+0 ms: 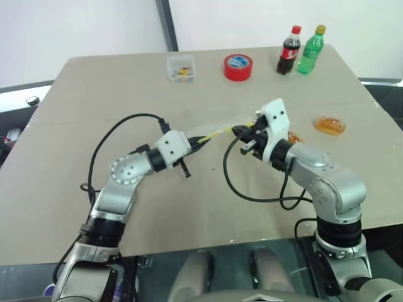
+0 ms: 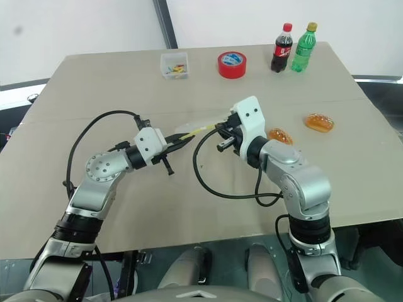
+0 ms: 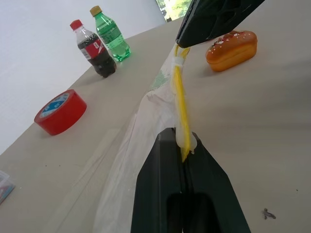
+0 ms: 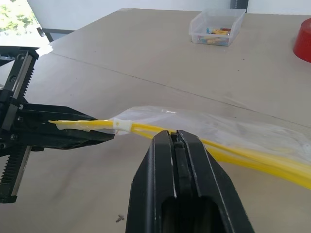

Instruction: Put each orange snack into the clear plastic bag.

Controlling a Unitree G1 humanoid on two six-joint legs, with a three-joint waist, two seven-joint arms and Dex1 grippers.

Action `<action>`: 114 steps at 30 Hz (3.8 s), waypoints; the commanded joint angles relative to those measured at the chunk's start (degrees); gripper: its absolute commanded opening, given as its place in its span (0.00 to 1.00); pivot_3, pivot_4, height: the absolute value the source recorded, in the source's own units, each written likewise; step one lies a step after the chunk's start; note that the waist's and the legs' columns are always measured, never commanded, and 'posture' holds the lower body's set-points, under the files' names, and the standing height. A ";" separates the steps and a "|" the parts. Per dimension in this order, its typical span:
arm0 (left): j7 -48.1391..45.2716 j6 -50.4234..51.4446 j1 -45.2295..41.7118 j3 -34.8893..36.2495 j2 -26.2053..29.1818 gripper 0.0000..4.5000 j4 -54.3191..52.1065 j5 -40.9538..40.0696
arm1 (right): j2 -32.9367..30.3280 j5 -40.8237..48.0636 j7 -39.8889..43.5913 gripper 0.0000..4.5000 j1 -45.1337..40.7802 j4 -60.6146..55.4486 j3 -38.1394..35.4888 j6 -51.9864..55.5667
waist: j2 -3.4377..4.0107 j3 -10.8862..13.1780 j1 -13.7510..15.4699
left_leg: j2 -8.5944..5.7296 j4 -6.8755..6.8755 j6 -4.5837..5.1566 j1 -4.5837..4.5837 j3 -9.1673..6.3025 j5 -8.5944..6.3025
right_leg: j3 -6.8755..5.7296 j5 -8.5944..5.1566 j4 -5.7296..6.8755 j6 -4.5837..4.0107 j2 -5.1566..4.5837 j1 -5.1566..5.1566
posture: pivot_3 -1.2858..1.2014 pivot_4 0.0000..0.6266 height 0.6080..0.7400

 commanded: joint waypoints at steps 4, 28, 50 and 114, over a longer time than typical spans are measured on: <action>0.13 -0.25 0.26 1.31 0.29 0.00 -3.29 -1.18 | -0.59 1.70 -0.98 0.01 -0.58 -1.44 0.05 -0.24 | 0.00 0.00 0.01 | 0.00 0.00 0.01 0.00 0.00 0.00 | 0.00 0.00 0.00 0.00 0.00 0.00 | 0.52 0.24 0.97; -7.79 -8.97 2.96 2.22 3.97 0.00 0.43 -2.43 | -13.10 -30.27 -4.14 0.01 -0.55 26.55 22.36 -52.62 | 0.02 0.02 -0.97 | -0.07 -0.15 -0.01 0.03 0.18 0.01 | 0.10 0.00 -0.07 0.00 0.03 -0.09 | 0.52 0.24 0.97; -3.64 -10.06 0.91 3.82 4.32 0.00 6.15 -0.90 | -17.14 -52.96 -5.97 0.98 -5.44 37.60 24.44 -67.80 | 0.01 0.02 -0.08 | 0.05 -0.06 -0.02 0.02 0.14 0.02 | 0.09 0.05 -0.09 -0.07 0.10 -0.04 | 0.52 0.24 0.97; -8.70 -3.54 5.22 4.04 -0.68 0.00 -1.91 -9.40 | 5.52 -1.12 5.45 0.22 -5.58 24.14 -2.59 -13.79 | 0.01 0.01 -0.06 | 0.09 -0.02 0.00 0.02 0.08 0.00 | 0.05 0.06 -0.05 -0.07 0.05 -0.01 | 0.52 0.24 0.97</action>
